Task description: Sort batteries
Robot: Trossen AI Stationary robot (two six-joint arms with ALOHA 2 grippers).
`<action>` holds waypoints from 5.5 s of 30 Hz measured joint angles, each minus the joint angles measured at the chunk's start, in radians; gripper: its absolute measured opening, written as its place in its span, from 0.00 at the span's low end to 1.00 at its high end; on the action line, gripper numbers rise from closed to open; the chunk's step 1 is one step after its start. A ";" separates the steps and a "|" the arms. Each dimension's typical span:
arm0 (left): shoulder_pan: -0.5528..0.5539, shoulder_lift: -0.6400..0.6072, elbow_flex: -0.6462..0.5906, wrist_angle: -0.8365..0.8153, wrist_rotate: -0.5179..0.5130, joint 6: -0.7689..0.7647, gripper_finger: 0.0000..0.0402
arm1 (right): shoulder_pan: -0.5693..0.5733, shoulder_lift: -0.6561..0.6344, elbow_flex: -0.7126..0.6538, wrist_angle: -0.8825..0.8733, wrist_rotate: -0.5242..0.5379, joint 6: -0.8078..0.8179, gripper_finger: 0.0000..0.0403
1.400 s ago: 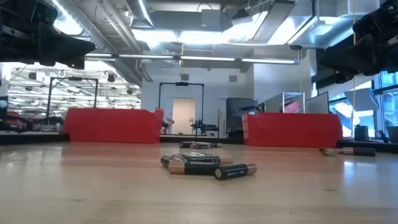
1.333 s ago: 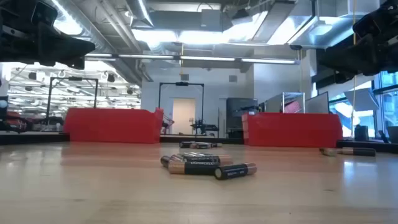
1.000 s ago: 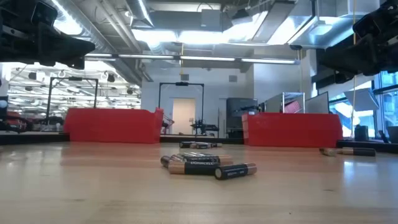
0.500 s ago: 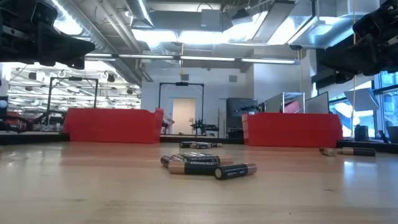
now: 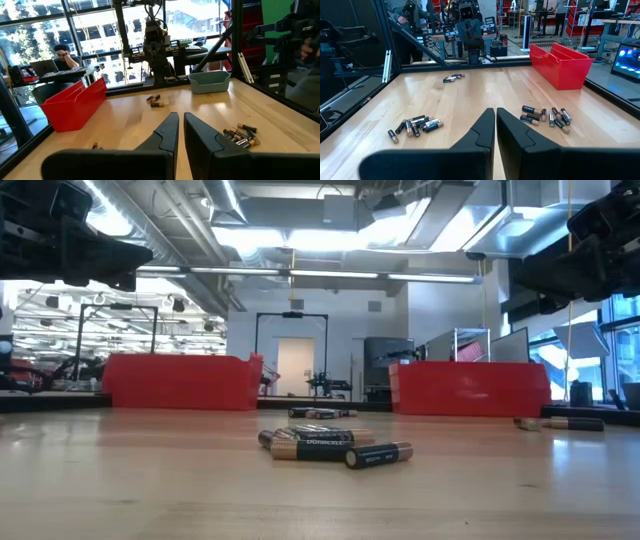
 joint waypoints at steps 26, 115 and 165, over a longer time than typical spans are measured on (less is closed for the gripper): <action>0.000 0.000 0.000 0.000 0.000 0.000 0.05 | 0.001 0.246 0.203 -0.145 0.190 0.180 0.05; 0.000 0.000 0.000 0.000 0.000 -0.149 0.05 | 0.784 1.415 0.723 -0.680 -0.200 1.050 0.09; 0.000 0.000 0.000 0.000 0.000 -0.176 0.05 | -0.036 1.339 0.570 -0.772 -0.037 0.509 0.51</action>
